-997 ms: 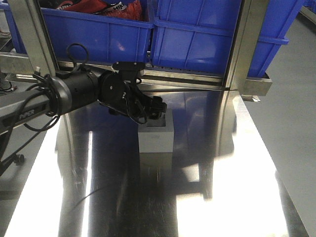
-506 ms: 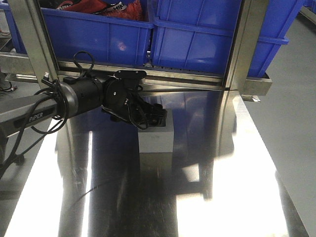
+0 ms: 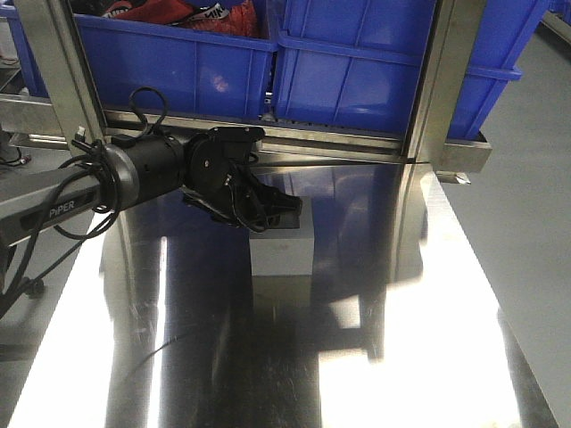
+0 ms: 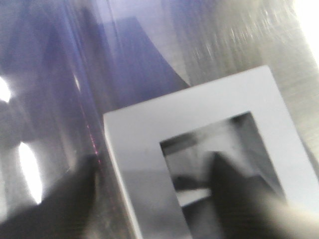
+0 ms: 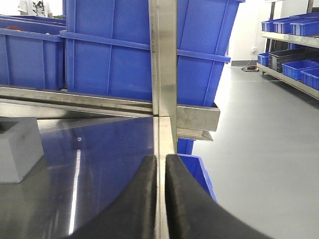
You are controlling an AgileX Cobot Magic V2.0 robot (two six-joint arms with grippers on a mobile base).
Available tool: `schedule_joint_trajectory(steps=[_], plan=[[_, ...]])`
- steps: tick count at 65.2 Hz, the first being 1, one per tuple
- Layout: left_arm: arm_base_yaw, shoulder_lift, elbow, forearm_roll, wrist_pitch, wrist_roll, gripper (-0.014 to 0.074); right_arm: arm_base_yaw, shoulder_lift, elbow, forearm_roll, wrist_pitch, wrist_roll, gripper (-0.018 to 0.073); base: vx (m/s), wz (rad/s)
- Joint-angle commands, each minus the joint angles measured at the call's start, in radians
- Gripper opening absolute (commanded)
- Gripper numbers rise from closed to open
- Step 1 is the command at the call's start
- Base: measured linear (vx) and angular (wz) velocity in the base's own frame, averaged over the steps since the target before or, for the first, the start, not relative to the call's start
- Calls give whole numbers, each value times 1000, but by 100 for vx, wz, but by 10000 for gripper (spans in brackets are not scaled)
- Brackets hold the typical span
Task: Sort gray base to blue bin
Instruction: 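Close the left gripper on the gray base's frame edge, then lift the gray base with the left gripper and pull it back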
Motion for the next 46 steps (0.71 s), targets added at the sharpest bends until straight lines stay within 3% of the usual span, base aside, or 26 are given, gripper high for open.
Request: schedule_joint_trajectory(steps=[1, 11, 27, 46], plan=[[-3, -50, -22, 7, 28, 0, 167, -4, -9, -4, -6, -78, -7, -4, 0, 0], [-3, -50, -22, 8, 28, 0, -10, -4, -9, -4, -6, -78, -7, -4, 0, 0], [-4, -97, -22, 26, -33, 2, -6, -4, -9, -4, -6, -78, -7, -4, 0, 0], [-26, -325, 63, 37, -192, 0, -5, -4, -9, -4, -6, -78, -7, -4, 0, 0]])
